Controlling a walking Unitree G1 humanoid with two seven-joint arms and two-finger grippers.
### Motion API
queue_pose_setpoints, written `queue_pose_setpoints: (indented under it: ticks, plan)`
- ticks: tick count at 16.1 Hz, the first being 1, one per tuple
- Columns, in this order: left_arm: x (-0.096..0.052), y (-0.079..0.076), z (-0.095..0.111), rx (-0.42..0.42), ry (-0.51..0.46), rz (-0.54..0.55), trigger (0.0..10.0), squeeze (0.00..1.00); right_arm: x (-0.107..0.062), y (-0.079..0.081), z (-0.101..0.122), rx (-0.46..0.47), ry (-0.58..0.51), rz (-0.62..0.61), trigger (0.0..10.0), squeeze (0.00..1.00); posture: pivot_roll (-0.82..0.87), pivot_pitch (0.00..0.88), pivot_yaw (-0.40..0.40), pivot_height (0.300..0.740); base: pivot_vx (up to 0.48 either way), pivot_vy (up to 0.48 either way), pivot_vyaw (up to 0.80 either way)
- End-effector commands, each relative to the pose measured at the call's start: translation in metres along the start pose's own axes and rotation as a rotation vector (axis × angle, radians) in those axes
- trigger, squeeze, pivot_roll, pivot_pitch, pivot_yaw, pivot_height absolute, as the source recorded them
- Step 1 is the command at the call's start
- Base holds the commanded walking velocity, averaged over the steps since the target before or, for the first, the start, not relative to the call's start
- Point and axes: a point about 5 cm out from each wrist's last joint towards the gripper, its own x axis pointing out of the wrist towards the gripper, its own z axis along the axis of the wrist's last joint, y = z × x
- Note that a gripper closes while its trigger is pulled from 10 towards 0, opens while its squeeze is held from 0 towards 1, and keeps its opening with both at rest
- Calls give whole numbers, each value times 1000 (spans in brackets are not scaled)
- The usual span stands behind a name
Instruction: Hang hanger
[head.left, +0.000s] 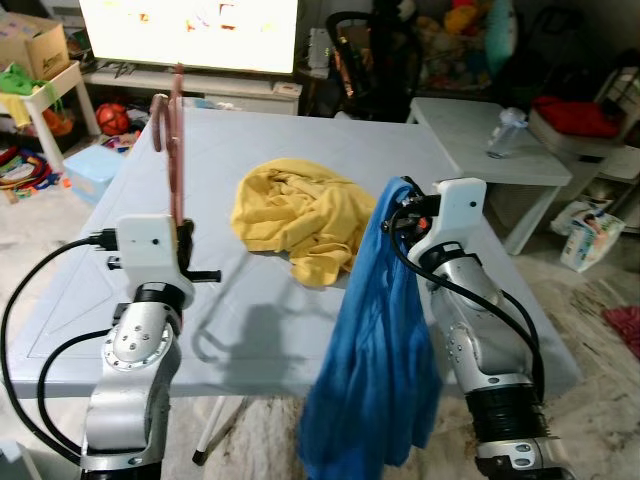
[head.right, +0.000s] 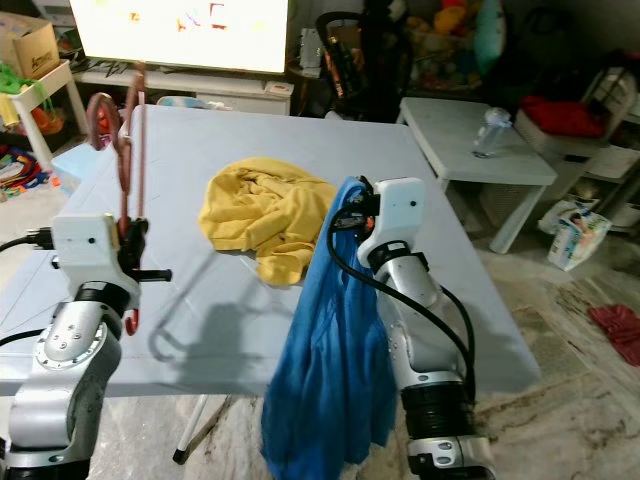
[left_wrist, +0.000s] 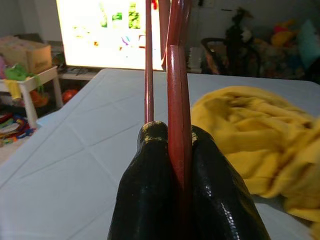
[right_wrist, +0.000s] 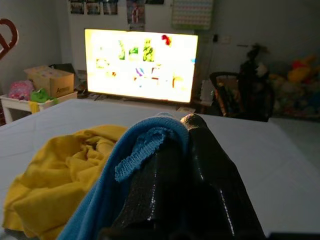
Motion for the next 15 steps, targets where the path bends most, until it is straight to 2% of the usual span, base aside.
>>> queue_pose_setpoints:
  ticks: [1, 3, 4, 5, 6, 7, 8, 10, 11, 13, 14, 15]
  plan:
    - [1, -4, 4, 6, -18, -3, 10000, 0, 3, -9, 8, -13, -29, -22, 10000, 0, 126, 4, -107, 740, 0, 0, 0]
    - [1, -5, 2, 9, -12, -4, 10000, 0, 4, -12, 8, -10, -26, -24, 10000, 0, 126, 4, -110, 740, 0, 0, 0]
    - [1, -5, 1, 8, -6, -3, 10000, 0, 6, -13, 9, 29, -26, -40, 10000, 0, 127, 3, -109, 740, 0, 0, 0]
    - [1, -6, 0, 10, -2, -1, 10000, 0, 15, -14, 13, 63, -31, -27, 10000, 0, 127, 2, -105, 740, 0, 0, 0]
    - [0, -5, 0, 12, -1, 1, 10000, 0, 25, -13, 19, 31, -48, 0, 10000, 0, 127, 2, -105, 740, 0, 0, 0]
    - [1, -6, 0, 18, -1, 5, 10000, 0, 50, -12, 37, 69, -76, 33, 10000, 0, 133, 0, -111, 740, 0, 0, 0]
    - [2, -5, -1, 32, -6, 12, 10000, 0, 82, -8, 70, 83, -116, 78, 10000, 0, 139, 0, -126, 740, 0, 0, 0]
    - [4, -4, -2, 30, -10, 31, 10000, 0, 103, 0, 105, 77, -163, 113, 10000, 0, 148, 0, -148, 740, 0, 0, 0]
    - [5, -3, -2, 26, -17, 52, 10000, 0, 119, 7, 150, 86, -228, 104, 10000, 0, 159, 0, -164, 740, 0, 0, 0]
    - [2, -5, -2, 7, -27, 75, 10000, 0, 125, 16, 212, 130, -358, 87, 10000, 0, 178, 0, -188, 740, 0, 0, 0]
    - [-2, -6, -2, 4, -31, 84, 10000, 0, 121, 23, 254, 144, -483, 116, 10000, 0, 189, 0, -199, 740, 0, 0, 0]
    - [-3, -7, -2, 4, -36, 86, 10000, 0, 119, 24, 266, 136, -524, 124, 10000, 0, 189, 0, -202, 740, 0, 0, 0]
